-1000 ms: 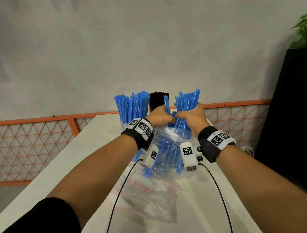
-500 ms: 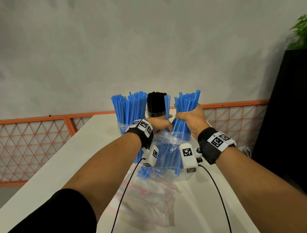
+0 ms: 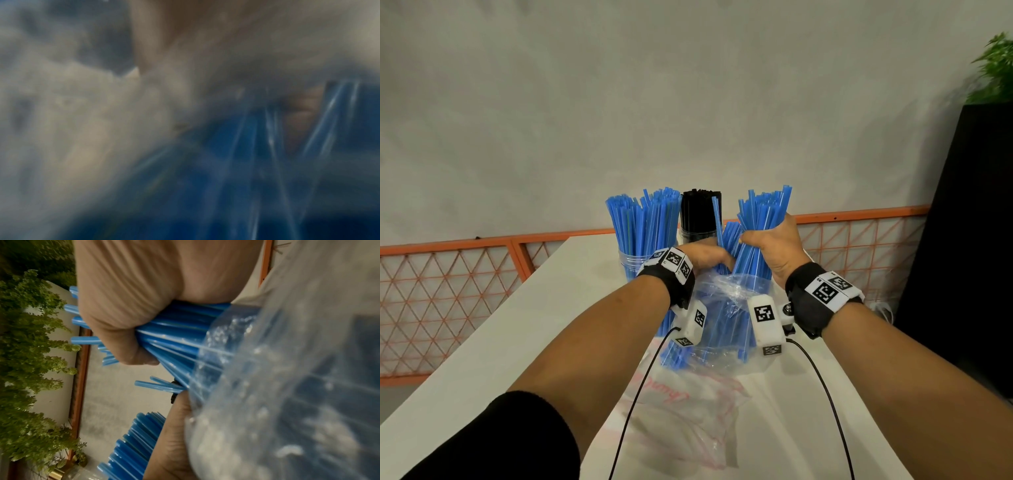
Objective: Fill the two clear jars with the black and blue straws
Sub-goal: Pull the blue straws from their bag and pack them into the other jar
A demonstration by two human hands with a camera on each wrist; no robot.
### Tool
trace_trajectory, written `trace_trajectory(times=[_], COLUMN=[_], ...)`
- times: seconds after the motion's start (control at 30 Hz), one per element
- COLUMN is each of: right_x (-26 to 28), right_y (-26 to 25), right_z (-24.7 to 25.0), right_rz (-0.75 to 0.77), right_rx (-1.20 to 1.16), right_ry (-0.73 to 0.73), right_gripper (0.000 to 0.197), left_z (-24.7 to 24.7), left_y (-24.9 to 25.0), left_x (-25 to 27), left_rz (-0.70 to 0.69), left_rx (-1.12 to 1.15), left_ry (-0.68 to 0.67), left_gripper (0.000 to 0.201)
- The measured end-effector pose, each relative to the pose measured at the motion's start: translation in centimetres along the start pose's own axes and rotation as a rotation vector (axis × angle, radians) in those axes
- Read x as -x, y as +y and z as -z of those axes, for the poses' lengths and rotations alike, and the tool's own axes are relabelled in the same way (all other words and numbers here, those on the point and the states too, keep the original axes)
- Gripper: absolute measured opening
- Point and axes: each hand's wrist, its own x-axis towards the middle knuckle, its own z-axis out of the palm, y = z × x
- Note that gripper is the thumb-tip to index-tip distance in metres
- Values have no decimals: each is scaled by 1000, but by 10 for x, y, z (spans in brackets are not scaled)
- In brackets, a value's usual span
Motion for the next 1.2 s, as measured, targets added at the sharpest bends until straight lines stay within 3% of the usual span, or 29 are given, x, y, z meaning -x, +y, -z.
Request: trace_trajectory(times=[0.13,0.27,0.5,0.63,0.83,1.0,1.1,1.2], right_x=[0,2,5,5,4,2,1,0], right_y=[0,-2,-4,-4,-3,-2,-1,0], right_z=[-1,-2,-4,-4,-6,-5,-5,-5], right_rz=[-3,4,6,7,23,28,38,34], right_rx=[-22,-47,-92,-82,-25,-5,11,17], right_ry=[13,7,7,2,7,7,15,16], right_gripper=[38,35,43,39,38,37,35,36], left_z=[-3,-3,4,8,8,7,5,6], left_y=[1,3,15,7,-11,-10,-12,-9], left_x=[0,1,15,24,32,34,35,37], left_rz=[-40,-212,-421,-426,-387,-430,-433,-442], left_rx=[-50,42,305,382,383,380,334,410], left_ry=[126,249,415,406,345,382,339,390], left_gripper=[62,19,26,46,49,35,30,22])
